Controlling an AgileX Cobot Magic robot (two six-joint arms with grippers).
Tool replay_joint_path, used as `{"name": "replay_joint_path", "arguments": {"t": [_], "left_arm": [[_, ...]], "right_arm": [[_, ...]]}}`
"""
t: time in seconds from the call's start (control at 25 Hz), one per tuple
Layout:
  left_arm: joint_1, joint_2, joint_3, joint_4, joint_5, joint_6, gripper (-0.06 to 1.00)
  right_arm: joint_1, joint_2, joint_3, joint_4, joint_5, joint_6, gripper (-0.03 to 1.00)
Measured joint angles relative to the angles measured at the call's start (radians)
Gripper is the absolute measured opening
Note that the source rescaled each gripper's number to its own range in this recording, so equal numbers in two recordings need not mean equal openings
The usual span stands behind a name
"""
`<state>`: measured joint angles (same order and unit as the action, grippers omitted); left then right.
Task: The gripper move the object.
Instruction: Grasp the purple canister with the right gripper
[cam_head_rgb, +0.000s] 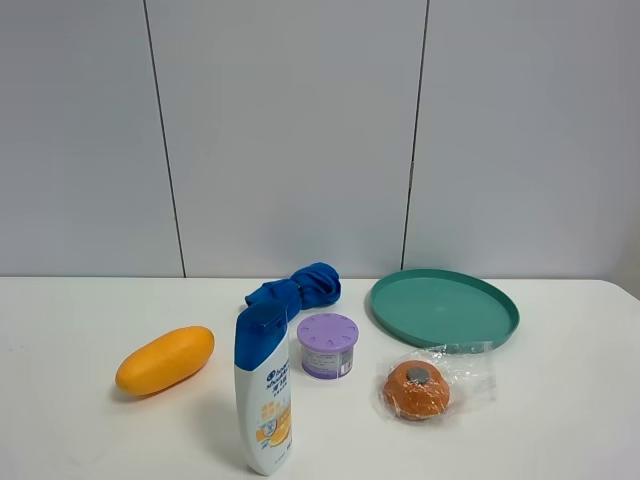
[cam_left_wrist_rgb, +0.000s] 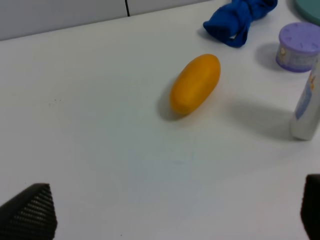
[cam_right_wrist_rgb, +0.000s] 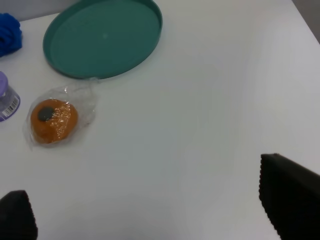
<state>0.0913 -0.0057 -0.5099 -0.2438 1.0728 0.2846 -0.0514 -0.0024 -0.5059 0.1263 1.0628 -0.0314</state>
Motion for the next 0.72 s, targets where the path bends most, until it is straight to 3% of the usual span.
{"name": "replay_joint_path", "arguments": {"t": [0.24, 0.52, 0.72], "left_arm": [[0.000, 0.000, 0.000, 0.000, 0.000, 0.000, 1.00], [0.000, 0.000, 0.000, 0.000, 0.000, 0.000, 1.00], [0.000, 0.000, 0.000, 0.000, 0.000, 0.000, 1.00]], "right_arm": [[0.000, 0.019, -0.021, 0.026, 0.002, 0.000, 0.62], [0.000, 0.257, -0.321, 0.056, -0.102, -0.029, 0.62], [0.000, 0.513, -0.496, 0.228, -0.150, -0.191, 0.62]]}}
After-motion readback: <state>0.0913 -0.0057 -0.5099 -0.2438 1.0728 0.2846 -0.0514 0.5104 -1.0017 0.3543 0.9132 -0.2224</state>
